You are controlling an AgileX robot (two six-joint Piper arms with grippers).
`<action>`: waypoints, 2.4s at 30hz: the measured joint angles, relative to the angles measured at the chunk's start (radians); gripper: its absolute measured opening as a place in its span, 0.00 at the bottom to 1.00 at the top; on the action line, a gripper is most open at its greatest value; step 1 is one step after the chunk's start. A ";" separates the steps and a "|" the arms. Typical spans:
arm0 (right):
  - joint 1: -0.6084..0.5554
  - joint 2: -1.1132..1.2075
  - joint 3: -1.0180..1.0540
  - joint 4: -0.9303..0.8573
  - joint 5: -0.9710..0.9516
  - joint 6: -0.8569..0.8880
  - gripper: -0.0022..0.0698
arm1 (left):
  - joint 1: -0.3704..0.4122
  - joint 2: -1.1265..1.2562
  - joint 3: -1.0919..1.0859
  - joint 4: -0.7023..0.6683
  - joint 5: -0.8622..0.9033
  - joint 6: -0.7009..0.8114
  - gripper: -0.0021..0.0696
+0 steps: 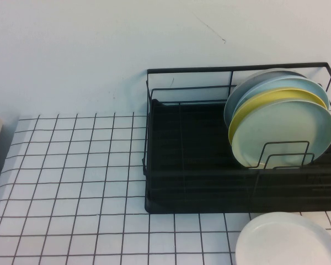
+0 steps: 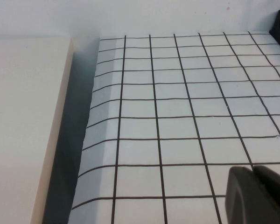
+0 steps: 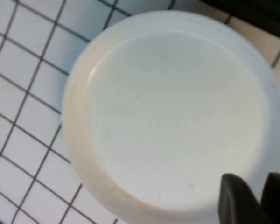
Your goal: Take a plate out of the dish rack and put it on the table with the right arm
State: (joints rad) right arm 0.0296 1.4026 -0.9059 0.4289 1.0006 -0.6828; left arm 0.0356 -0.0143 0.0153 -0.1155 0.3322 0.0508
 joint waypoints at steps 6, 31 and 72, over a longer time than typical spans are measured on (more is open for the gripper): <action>0.090 -0.002 0.183 0.092 -0.100 -0.079 0.05 | 0.000 0.000 0.000 0.000 0.000 0.000 0.02; 0.409 0.005 0.406 0.131 -0.262 -0.071 0.03 | 0.000 0.000 0.000 0.000 0.000 0.000 0.02; 0.410 -0.054 0.123 -0.081 -0.158 0.061 0.03 | 0.000 0.000 0.000 0.000 0.000 0.000 0.02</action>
State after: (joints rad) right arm 0.4396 1.3489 -0.7830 0.3481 0.8425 -0.6218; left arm 0.0356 -0.0143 0.0153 -0.1155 0.3322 0.0508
